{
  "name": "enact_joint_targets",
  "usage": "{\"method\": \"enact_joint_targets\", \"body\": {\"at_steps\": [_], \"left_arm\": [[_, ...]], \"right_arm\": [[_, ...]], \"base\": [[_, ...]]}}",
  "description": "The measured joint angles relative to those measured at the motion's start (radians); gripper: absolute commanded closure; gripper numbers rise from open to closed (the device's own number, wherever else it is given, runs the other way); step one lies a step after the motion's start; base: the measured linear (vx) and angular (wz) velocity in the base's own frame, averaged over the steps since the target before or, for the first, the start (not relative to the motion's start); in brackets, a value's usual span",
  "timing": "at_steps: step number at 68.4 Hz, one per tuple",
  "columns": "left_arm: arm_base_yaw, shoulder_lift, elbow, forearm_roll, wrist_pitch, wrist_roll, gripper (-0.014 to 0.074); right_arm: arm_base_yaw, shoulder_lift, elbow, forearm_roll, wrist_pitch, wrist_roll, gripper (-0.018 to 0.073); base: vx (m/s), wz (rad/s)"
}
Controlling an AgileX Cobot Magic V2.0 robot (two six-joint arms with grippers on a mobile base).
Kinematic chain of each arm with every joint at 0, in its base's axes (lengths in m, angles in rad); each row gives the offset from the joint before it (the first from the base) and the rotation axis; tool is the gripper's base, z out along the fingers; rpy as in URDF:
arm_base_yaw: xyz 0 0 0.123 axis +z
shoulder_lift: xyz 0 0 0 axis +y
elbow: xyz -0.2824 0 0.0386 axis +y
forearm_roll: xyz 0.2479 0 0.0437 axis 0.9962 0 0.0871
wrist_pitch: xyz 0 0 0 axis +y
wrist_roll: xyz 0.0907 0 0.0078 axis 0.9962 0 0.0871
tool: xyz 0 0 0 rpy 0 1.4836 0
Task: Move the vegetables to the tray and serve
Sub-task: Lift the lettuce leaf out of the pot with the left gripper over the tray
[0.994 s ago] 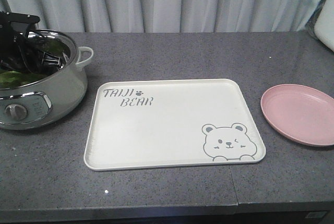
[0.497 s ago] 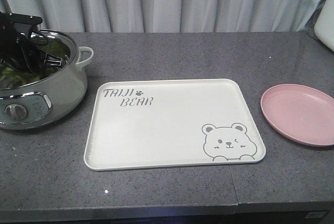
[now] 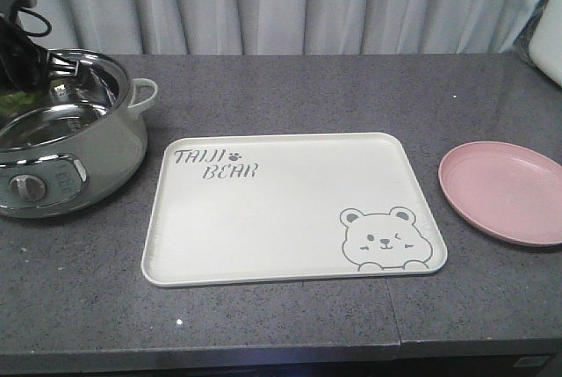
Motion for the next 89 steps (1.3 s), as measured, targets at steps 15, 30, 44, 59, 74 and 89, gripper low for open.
{"method": "enact_joint_targets", "body": {"at_steps": [15,30,44,59,74,89], "left_arm": [[-0.016,-0.219,0.202,-0.113,-0.065,0.054,0.0603],[-0.088,-0.436,0.383,-0.269,-0.107,0.197,0.0603],[-0.174,-0.580,0.505,-0.403,-0.144,0.290,0.0603],[-0.278,-0.639,0.614,-0.600,-0.151,0.450,0.0603],[-0.374,-0.640,0.742,-0.795,-0.201,0.623,0.0603],[-0.416,-0.640,0.821,-0.913,-0.221,0.726,0.0603]], "right_arm": [[0.000,0.000,0.000,0.000,0.000,0.000,0.0071],[0.000,0.000,0.000,0.000,0.000,0.000,0.0071],[0.000,0.000,0.000,0.000,0.000,0.000,0.0071],[0.000,0.000,0.000,0.000,0.000,0.000,0.0070],[0.000,0.000,0.000,0.000,0.000,0.000,0.0070],[0.000,0.000,0.000,0.061,0.050,-0.001,0.0070]], "base": [[0.00,0.00],[0.00,0.00],[0.00,0.00],[0.00,0.00],[0.00,0.00],[0.00,0.00]]}}
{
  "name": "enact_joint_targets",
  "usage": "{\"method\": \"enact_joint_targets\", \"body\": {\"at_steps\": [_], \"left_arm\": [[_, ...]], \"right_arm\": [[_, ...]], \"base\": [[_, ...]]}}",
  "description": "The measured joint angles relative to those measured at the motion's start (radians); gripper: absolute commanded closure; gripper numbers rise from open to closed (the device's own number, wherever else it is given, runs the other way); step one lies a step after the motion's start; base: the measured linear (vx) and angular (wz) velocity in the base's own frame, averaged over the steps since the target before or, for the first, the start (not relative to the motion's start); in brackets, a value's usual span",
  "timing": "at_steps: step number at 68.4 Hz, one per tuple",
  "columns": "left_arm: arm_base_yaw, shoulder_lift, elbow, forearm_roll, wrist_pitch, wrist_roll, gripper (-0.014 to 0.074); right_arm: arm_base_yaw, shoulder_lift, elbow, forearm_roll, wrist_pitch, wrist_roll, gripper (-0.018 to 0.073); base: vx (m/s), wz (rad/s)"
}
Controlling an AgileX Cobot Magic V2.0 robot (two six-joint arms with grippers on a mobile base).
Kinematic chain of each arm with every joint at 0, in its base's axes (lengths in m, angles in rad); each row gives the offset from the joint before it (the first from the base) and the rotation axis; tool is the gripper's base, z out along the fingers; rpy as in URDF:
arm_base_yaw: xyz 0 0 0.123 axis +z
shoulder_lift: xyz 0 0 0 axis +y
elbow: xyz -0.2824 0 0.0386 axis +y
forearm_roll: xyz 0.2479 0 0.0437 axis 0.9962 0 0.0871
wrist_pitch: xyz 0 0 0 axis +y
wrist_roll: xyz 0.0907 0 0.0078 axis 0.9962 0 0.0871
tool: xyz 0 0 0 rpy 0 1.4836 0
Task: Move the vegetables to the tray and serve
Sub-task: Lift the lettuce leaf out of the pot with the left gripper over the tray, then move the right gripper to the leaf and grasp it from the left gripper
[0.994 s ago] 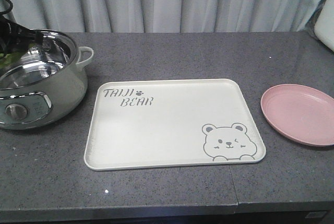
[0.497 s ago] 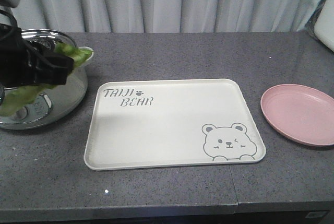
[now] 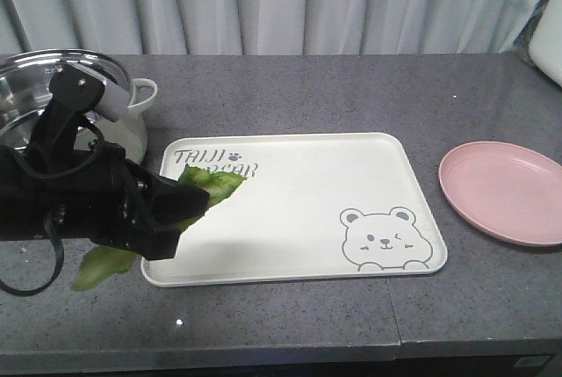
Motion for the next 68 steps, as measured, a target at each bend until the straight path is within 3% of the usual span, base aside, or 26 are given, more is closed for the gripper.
{"method": "enact_joint_targets", "body": {"at_steps": [11,19,32,53,68], "left_arm": [[-0.012,0.000,0.009,-0.072,0.011,0.055,0.0603],[-0.014,0.000,0.009,-0.136,0.012,0.093,0.0603],[-0.014,0.000,0.009,-0.211,0.033,0.108,0.0603],[-0.014,0.050,0.009,-0.322,0.094,0.135,0.0603],[-0.014,0.097,0.009,-0.350,0.127,0.160,0.0603]], "right_arm": [[0.000,0.019,0.000,0.074,0.077,-0.043,0.0070],[0.000,0.080,0.000,0.191,0.141,-0.142,0.0070],[0.000,0.221,0.000,0.465,0.199,-0.402,0.0070],[0.000,0.431,0.000,0.978,0.225,-0.906,0.0070],[0.000,0.534,0.000,1.282,0.296,-1.213,0.0074]], "base": [[0.00,0.00],[0.00,0.00],[0.00,0.00],[0.00,0.00],[0.00,0.00]]}}
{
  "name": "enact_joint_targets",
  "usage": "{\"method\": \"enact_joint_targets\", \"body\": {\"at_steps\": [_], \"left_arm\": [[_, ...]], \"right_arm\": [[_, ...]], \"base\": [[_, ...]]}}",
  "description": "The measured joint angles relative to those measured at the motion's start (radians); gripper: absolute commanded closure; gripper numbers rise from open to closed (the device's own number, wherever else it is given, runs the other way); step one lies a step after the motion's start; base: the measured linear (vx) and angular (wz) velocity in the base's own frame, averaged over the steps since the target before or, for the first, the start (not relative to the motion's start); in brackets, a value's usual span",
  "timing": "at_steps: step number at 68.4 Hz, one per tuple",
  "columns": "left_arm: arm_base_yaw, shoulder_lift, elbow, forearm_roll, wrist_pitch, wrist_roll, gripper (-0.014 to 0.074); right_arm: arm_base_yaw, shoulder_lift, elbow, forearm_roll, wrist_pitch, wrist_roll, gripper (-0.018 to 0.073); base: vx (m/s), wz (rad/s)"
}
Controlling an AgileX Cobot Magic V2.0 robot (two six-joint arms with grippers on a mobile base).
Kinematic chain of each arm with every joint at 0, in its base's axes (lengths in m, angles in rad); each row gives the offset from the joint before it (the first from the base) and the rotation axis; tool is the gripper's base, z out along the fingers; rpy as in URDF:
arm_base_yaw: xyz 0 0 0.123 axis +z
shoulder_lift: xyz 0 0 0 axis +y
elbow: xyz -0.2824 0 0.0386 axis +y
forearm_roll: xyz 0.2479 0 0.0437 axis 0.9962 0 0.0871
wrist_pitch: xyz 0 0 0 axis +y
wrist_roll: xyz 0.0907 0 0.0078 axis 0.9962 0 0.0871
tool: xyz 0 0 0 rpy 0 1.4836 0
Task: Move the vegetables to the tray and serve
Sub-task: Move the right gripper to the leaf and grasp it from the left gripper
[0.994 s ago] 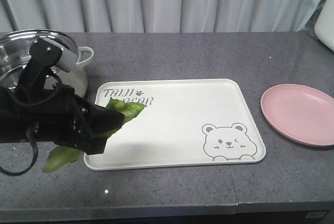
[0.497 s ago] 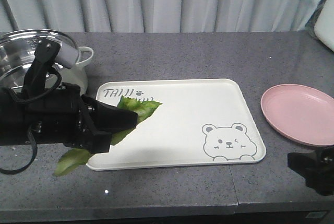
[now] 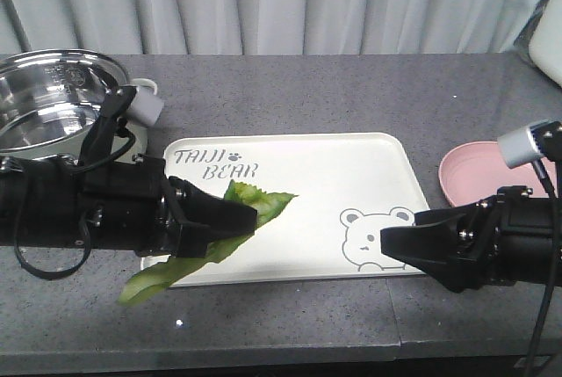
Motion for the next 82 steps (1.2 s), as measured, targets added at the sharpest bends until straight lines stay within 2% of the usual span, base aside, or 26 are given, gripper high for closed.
{"method": "enact_joint_targets", "body": {"at_steps": [12,25,52,56,70,82], "left_arm": [[0.000,0.002,0.000,-0.001,0.009,0.001,0.0603],[0.000,0.002,0.000,-0.001,0.009,0.001,0.0602],[0.000,0.002,0.000,-0.001,0.009,0.001,0.0602],[0.000,0.002,0.000,-0.001,0.009,0.001,0.0602],[0.000,0.002,0.000,-0.001,0.009,0.001,0.0602],[0.000,0.002,0.000,-0.001,0.010,0.001,0.0602]], "right_arm": [[0.000,0.068,0.000,0.186,0.090,-0.157,0.0074],[0.004,0.131,0.000,0.294,0.142,-0.213,0.0074],[0.011,0.215,-0.005,0.370,0.217,-0.228,0.0074],[0.035,0.224,-0.008,0.376,0.203,-0.228,0.0074],[0.197,0.282,-0.092,0.375,0.113,-0.210,0.0074],[0.225,0.333,-0.150,0.395,0.109,-0.171,0.0074]], "base": [[0.00,0.00],[0.00,0.00],[0.00,0.00],[0.00,0.00],[0.00,0.00],[0.00,0.00]]}}
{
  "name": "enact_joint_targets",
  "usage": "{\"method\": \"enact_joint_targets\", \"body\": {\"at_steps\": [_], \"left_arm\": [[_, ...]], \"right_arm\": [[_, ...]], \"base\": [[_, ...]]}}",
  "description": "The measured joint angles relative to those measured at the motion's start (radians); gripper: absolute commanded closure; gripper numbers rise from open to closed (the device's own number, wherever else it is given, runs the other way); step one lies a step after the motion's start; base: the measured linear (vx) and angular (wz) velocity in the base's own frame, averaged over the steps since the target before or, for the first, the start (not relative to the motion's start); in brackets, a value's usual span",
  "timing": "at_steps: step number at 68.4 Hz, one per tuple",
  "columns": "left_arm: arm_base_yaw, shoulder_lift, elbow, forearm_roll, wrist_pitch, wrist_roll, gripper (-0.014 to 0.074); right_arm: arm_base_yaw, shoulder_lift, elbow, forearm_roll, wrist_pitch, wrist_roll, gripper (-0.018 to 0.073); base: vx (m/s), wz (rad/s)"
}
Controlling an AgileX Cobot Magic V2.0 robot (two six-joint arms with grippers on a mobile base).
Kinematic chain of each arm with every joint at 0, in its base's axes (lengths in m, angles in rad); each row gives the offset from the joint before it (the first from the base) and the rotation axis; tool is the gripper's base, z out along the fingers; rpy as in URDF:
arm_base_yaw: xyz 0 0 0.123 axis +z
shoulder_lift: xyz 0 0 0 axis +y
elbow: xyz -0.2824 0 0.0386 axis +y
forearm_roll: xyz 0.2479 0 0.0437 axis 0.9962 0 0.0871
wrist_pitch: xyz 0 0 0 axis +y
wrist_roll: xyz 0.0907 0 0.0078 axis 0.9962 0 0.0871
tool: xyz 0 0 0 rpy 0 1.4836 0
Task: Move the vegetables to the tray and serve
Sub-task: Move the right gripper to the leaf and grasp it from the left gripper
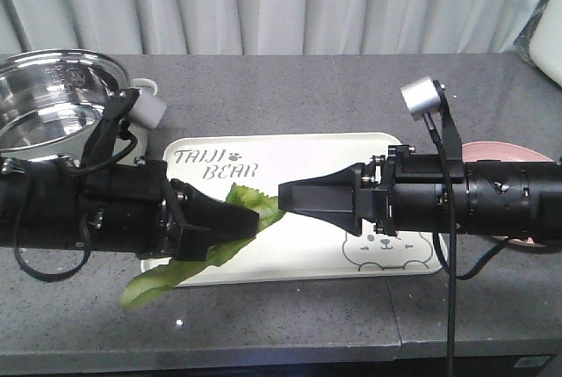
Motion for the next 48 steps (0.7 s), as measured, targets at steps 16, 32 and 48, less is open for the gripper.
{"method": "enact_joint_targets", "body": {"at_steps": [16,32,48], "left_arm": [[0.000,0.000,0.000,0.000,0.000,0.000,0.0602],[0.000,0.001,0.000,0.007,0.004,0.000,0.0602],[0.000,0.001,0.000,0.009,0.011,0.000,0.0602]], "right_arm": [[0.041,0.056,-0.003,0.048,0.006,-0.008,0.0074],[0.067,0.085,-0.006,0.066,0.014,-0.038,0.0147],[0.067,0.085,-0.006,0.068,0.024,-0.041,0.0363]], "base": [[0.00,0.00],[0.00,0.00],[0.00,0.00]]}}
